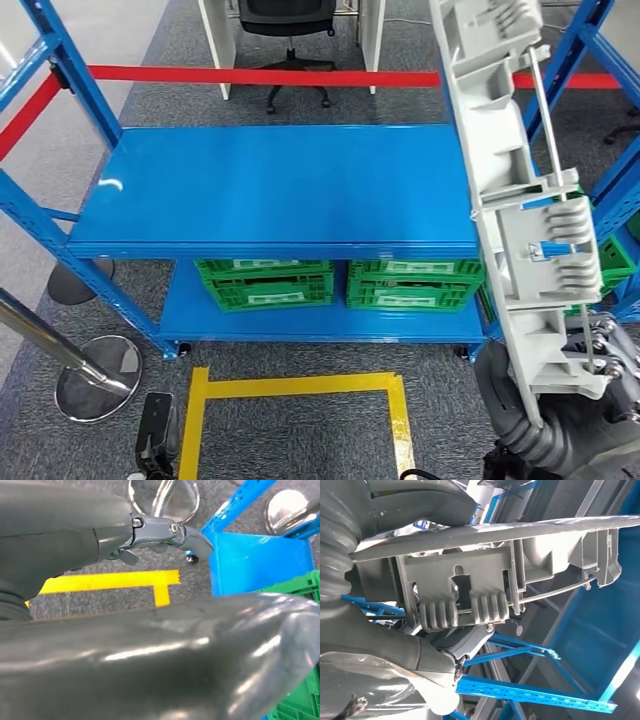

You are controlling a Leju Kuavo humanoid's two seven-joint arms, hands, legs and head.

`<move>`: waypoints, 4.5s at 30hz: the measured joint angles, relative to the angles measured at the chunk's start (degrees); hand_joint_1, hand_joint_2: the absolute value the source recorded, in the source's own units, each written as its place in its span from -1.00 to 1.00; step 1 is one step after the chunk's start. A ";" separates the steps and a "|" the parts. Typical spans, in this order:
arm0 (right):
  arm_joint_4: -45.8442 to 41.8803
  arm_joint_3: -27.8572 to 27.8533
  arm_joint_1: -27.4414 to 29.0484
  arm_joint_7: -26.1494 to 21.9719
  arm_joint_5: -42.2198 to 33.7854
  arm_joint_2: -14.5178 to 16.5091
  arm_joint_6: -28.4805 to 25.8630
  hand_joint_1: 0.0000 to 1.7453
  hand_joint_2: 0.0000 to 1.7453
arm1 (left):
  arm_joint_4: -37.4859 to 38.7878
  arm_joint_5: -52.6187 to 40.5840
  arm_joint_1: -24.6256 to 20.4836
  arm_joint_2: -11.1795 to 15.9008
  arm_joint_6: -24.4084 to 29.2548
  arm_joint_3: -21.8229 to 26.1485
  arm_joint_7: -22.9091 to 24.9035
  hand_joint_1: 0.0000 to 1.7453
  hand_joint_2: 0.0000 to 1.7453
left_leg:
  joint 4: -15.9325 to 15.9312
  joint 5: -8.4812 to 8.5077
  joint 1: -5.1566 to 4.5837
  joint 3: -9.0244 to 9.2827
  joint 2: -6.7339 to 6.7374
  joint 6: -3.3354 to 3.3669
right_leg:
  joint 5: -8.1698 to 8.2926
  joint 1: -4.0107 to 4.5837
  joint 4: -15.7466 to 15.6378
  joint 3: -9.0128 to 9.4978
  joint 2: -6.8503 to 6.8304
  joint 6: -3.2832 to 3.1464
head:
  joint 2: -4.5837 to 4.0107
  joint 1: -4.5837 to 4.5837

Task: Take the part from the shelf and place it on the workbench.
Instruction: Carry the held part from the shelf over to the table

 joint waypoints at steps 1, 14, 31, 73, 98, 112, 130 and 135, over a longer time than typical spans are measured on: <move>0.04 0.07 0.03 -0.01 -0.11 -0.03 0.00 1.00 1.00 | 0.00 0.13 0.05 0.04 -0.19 0.14 0.17 -1.00 -1.00 | -0.31 0.11 -0.16 -0.15 -0.03 0.10 | 0.45 -0.02 -0.08 -0.19 -0.03 0.38 | 0.00 0.02; 0.55 0.54 0.75 0.25 -1.55 -1.09 0.00 1.00 1.00 | 0.00 0.62 0.09 0.07 -0.47 1.43 0.03 -1.00 -1.00 | 0.56 7.54 -0.23 -9.00 0.41 1.14 | -6.64 -0.27 2.96 7.24 0.24 2.05 | 0.00 0.26; 0.50 0.66 2.08 0.26 -0.68 -1.07 0.00 1.00 1.00 | 0.00 -0.49 0.09 0.44 -0.75 1.63 -0.08 -1.00 -1.00 | -0.39 0.03 -0.03 0.94 0.03 -0.18 | 0.23 0.09 -0.73 0.20 -0.28 0.03 | 0.00 0.02; -1.84 -1.98 4.65 0.02 0.45 0.77 -0.02 1.00 1.00 | -0.07 -5.67 -1.65 0.52 0.70 0.08 1.72 -1.00 -1.00 | -0.60 4.27 0.85 -4.58 3.34 1.13 | -7.70 -0.88 8.58 0.55 -0.46 3.01 | 0.00 1.04; -2.28 -2.15 4.89 -0.13 0.56 3.76 -0.02 1.00 1.00 | -0.06 -6.68 -0.60 1.44 0.71 0.08 3.51 -1.00 -1.00 | -0.16 3.89 0.91 -4.81 -0.93 1.55 | -6.20 0.00 5.41 -1.52 2.58 1.63 | 0.00 1.47; -2.27 -0.94 4.95 0.28 -0.10 3.77 -0.02 1.00 1.00 | -0.04 -7.19 0.40 1.68 0.31 0.09 2.81 -1.00 -1.00 | 3.21 1.15 0.64 -5.74 3.86 -0.77 | -2.67 0.06 -1.37 3.35 -0.63 -0.64 | 0.00 1.49; -2.38 -1.33 5.53 -0.17 -1.92 3.76 -0.02 1.00 1.00 | -0.26 -8.62 -1.80 0.56 -0.52 0.05 2.71 -1.00 -1.00 | 0.43 2.65 0.99 -3.70 0.87 1.43 | -7.67 -0.09 11.76 -5.18 1.02 1.76 | 0.00 1.81; -2.38 -1.71 5.38 -0.14 -2.51 3.76 -0.02 1.00 1.00 | -0.40 -8.02 -2.00 0.28 -0.66 0.08 1.87 -1.00 -1.00 | 0.48 2.30 0.88 -3.50 4.99 1.08 | -4.13 -0.13 6.57 -1.45 -1.81 1.93 | 0.00 1.83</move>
